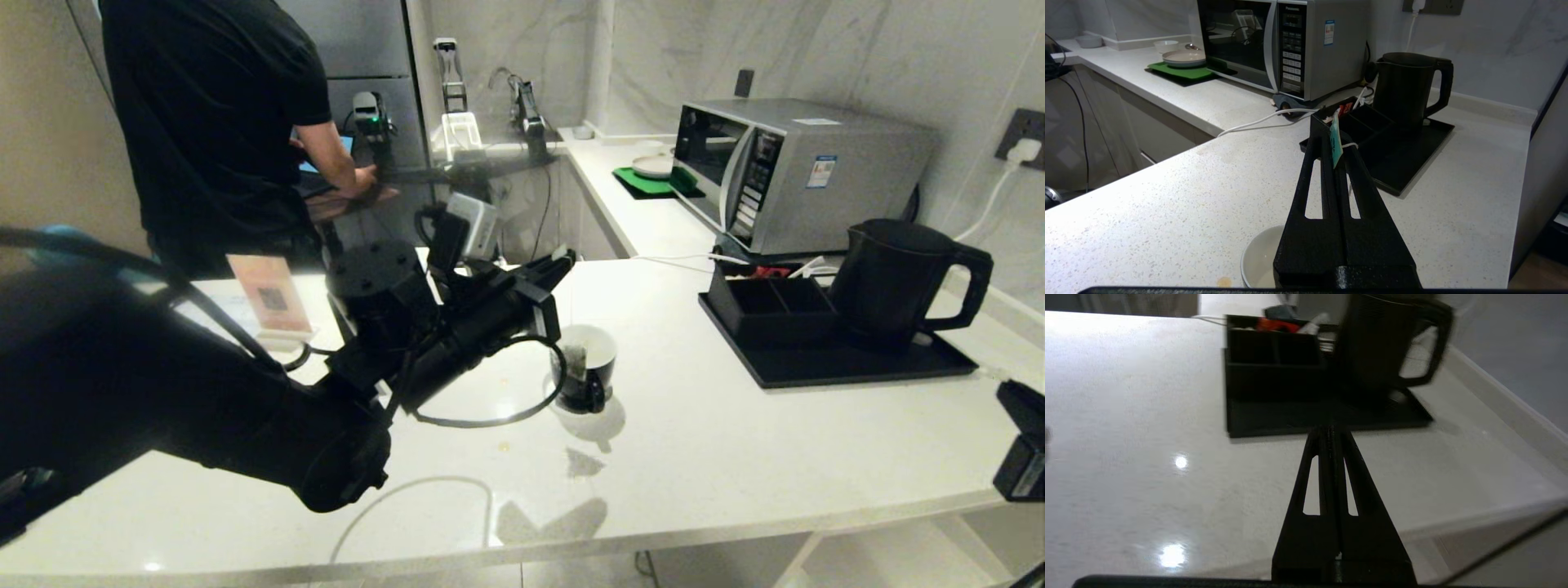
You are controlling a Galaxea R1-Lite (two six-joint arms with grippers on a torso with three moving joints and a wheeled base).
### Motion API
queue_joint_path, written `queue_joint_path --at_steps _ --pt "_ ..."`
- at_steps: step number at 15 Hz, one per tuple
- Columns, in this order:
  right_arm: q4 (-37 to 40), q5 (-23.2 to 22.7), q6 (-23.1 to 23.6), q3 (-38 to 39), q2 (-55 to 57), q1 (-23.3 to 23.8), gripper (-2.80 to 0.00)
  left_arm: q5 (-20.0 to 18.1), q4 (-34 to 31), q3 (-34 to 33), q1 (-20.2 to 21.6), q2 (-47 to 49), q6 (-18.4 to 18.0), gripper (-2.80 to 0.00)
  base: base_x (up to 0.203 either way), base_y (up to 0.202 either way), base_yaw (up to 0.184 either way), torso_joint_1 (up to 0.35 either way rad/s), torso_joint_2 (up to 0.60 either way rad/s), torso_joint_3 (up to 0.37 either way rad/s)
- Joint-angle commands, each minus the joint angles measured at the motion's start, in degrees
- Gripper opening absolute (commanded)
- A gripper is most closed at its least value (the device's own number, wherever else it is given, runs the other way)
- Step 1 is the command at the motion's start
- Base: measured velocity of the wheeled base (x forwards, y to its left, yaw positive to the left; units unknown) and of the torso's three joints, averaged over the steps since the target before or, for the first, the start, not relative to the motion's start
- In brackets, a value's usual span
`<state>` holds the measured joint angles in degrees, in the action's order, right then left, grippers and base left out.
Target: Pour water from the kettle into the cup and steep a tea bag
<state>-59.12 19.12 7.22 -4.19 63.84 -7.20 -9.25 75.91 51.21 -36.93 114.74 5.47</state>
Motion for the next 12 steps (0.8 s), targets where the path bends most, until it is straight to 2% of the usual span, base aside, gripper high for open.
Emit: queue_joint_path --at_steps 1,3,7,12 --pt "-0.3 0.1 0.2 2.2 -4.0 2.4 -2.80 0.4 0.5 -0.1 0.0 0.2 0.1 -2.80 0.000 0.000 0.000 0.000 0.00 0.000" --pt "0.7 0.1 0.2 3.9 -6.7 5.2 -2.80 1.4 0.5 -0.1 0.0 0.2 0.2 -2.80 0.000 0.000 0.000 0.000 0.00 0.000" --pt "11.6 -0.6 -0.3 4.2 -18.1 5.3 -2.80 1.5 0.5 -0.1 0.0 0.2 0.2 -2.80 0.000 0.000 0.000 0.000 0.00 0.000" --pt "34.3 -10.4 -0.4 4.2 -34.0 5.2 -2.80 1.4 0.5 -0.1 -1.2 0.2 0.2 -2.80 0.000 0.000 0.000 0.000 0.00 0.000"
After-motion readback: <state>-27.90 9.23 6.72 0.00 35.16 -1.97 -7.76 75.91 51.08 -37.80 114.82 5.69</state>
